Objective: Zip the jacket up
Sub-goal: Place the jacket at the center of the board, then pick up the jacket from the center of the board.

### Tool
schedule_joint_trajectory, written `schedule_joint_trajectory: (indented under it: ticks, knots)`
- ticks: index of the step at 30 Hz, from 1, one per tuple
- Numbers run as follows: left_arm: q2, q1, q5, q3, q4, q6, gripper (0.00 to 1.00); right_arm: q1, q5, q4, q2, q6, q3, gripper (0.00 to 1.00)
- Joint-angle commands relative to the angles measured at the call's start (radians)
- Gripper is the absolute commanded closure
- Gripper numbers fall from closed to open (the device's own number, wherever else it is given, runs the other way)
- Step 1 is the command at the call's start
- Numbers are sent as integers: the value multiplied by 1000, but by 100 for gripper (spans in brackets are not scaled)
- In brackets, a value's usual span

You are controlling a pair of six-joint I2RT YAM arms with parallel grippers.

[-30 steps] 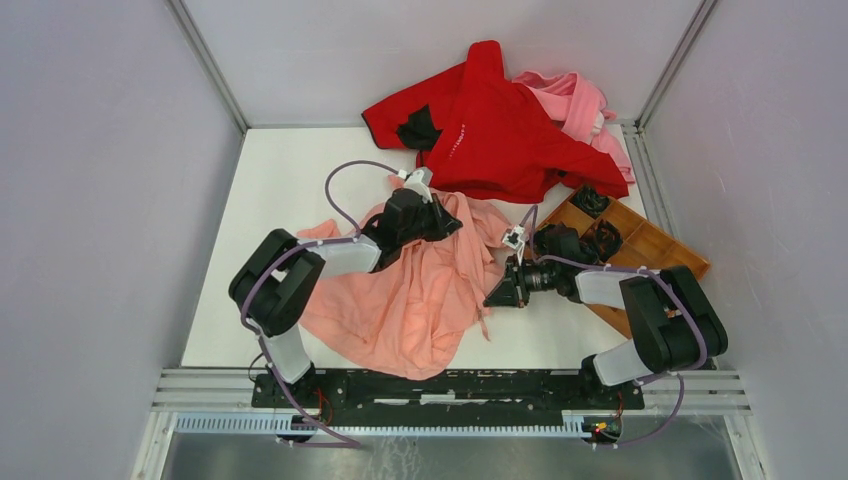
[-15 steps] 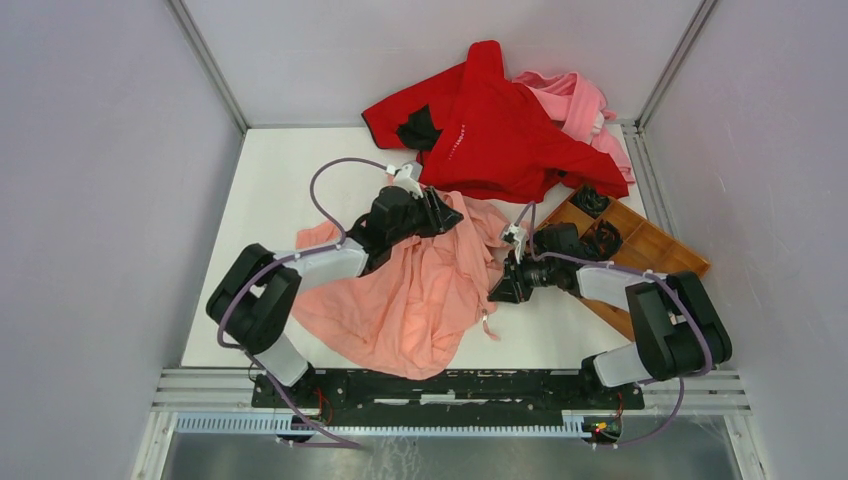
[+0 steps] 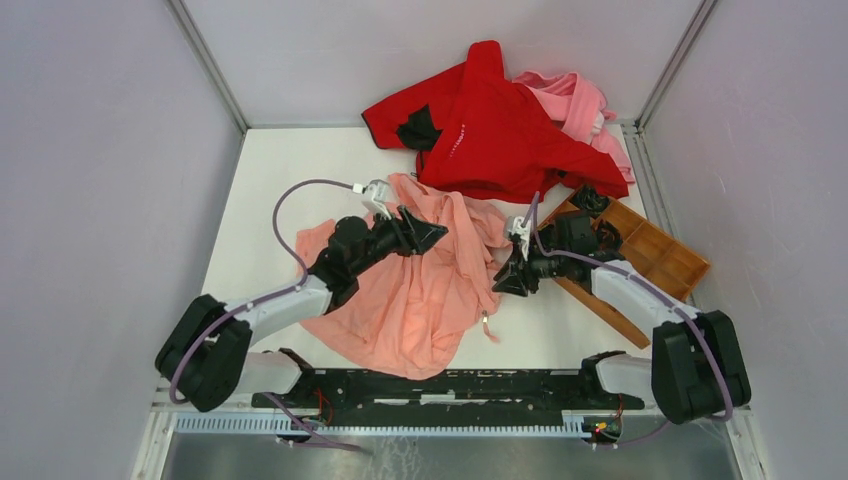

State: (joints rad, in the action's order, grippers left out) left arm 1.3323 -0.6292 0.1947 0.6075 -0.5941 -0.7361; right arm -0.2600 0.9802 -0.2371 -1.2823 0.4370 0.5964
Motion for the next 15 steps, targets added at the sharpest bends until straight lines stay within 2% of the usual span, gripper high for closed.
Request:
schedule_joint_trajectory:
  ticks: [1, 4, 7, 9, 11, 15]
  knots:
    - [-128, 5, 46, -98, -245, -44, 22, 31, 62, -98, 86, 150, 58, 62]
    - [-175, 4, 34, -121, -300, -146, 8, 65, 76, -116, 121, 178, 66, 62]
    - [-178, 5, 75, -74, -313, -274, 7, 101, 98, -122, 138, 183, 63, 63]
    - [-159, -4, 131, 9, -299, -331, 6, 120, 113, -143, 141, 200, 71, 63]
    - [-150, -52, 125, 133, -194, -308, 1, 142, 126, -161, 143, 218, 78, 62]
    - [-122, -263, -71, 482, 144, -81, 0, 183, 147, -162, 147, 229, 71, 63]
